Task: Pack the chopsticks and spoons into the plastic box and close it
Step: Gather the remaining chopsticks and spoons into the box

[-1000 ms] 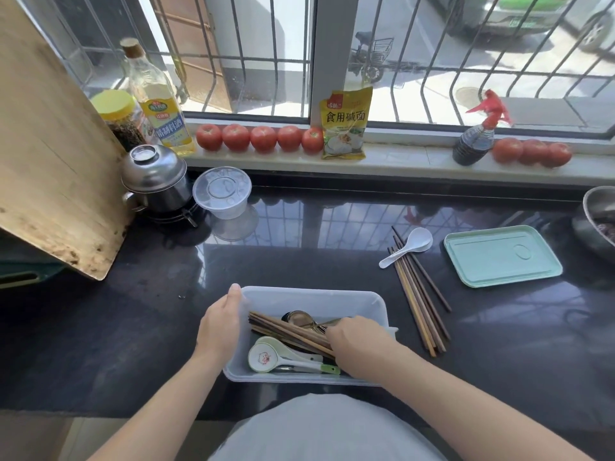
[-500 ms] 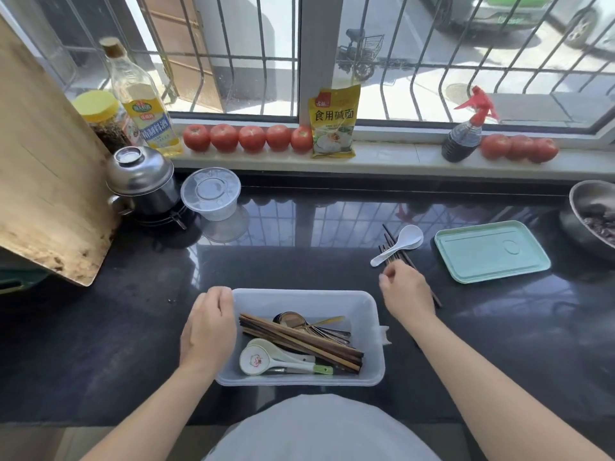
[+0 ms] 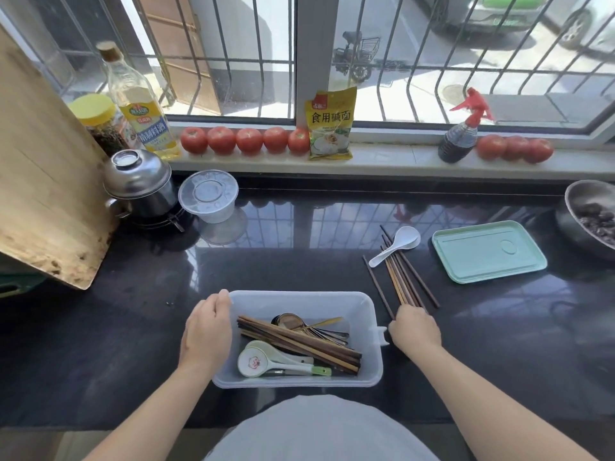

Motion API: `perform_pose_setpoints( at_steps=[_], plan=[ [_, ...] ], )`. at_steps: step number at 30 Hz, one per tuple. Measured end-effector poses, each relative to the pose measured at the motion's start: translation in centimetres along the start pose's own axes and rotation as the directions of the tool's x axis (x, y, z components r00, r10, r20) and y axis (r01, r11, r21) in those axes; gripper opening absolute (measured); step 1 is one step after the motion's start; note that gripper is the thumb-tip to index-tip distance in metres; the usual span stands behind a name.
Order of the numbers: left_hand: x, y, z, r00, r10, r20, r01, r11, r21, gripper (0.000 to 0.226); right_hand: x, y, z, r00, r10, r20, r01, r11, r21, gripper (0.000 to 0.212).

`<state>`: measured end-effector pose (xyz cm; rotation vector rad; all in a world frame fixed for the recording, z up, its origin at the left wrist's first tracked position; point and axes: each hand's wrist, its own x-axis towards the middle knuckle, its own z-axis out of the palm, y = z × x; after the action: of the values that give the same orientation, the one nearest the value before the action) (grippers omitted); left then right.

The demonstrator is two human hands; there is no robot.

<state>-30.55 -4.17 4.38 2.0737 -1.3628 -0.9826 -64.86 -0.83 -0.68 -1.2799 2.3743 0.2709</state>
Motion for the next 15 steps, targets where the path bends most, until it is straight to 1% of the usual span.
perform_pose_setpoints(
  at_steps=[3,4,5,6,7,8,9,10,11,12,13,14,15],
  plan=[
    [0.0,0.1,0.1,1.000,-0.016,0.015,0.017,0.998,-0.058,0.046,-1.5,-0.4,-1.2,0.990,-0.056,0.129,0.052,0.998,0.036,0.012],
    [0.0,0.1,0.0,1.000,-0.021,0.020,0.023,0.997,-0.068,0.046,-2.0,-0.3,-1.9,0.985,-0.079,0.150,0.070,0.995,0.067,0.011],
    [0.1,0.0,0.0,0.999,-0.023,0.024,0.025,0.997,-0.077,0.046,-2.4,-0.2,-2.7,0.986,-0.095,0.135,0.082,0.992,0.100,0.009],
    [0.1,-0.1,0.0,0.999,-0.023,0.027,0.025,0.996,-0.086,0.047,-2.7,0.0,-3.6,0.992,-0.105,0.072,0.093,0.984,0.152,0.007],
    [0.2,-0.1,0.0,0.999,-0.024,0.029,0.027,0.995,-0.092,0.047,-3.2,0.0,-4.6,0.993,-0.117,-0.035,0.122,0.962,0.244,0.009],
    [0.2,0.0,-0.1,0.999,-0.031,0.034,0.034,0.995,-0.096,0.047,-3.7,-0.1,-5.5,0.977,-0.143,-0.157,0.193,0.907,0.375,0.011],
    [0.1,0.1,-0.1,0.998,-0.043,0.041,0.047,0.994,-0.099,0.046,-4.4,-0.5,-6.6,0.947,-0.196,-0.256,0.302,0.816,0.493,0.013],
    [0.0,0.4,-0.1,0.997,-0.061,0.047,0.065,0.992,-0.103,0.045,-5.4,-1.2,-7.6,0.908,-0.291,-0.301,0.416,0.718,0.558,0.016],
    [0.0,0.5,0.0,0.996,-0.079,0.051,0.084,0.990,-0.111,0.042,-6.5,-2.2,-8.5,0.856,-0.432,-0.283,0.513,0.640,0.573,0.017],
    [0.0,0.7,0.0,0.995,-0.088,0.053,0.094,0.988,-0.122,0.038,-7.7,-3.3,-8.9,0.788,-0.573,-0.226,0.591,0.601,0.538,0.016],
    [-0.1,0.7,0.0,0.994,-0.094,0.052,0.100,0.986,-0.134,0.035,-8.6,-4.4,-8.8,0.715,-0.680,-0.163,0.667,0.594,0.449,0.011],
    [-0.2,0.8,-0.1,0.994,-0.095,0.050,0.101,0.984,-0.148,0.035,-9.1,-5.2,-8.1,0.653,-0.748,-0.121,0.739,0.593,0.319,0.007],
    [-0.2,0.8,-0.1,0.994,-0.095,0.049,0.101,0.982,-0.159,0.037,-9.3,-6.0,-7.4,0.613,-0.785,-0.087,0.783,0.590,0.195,0.005]
  ],
)
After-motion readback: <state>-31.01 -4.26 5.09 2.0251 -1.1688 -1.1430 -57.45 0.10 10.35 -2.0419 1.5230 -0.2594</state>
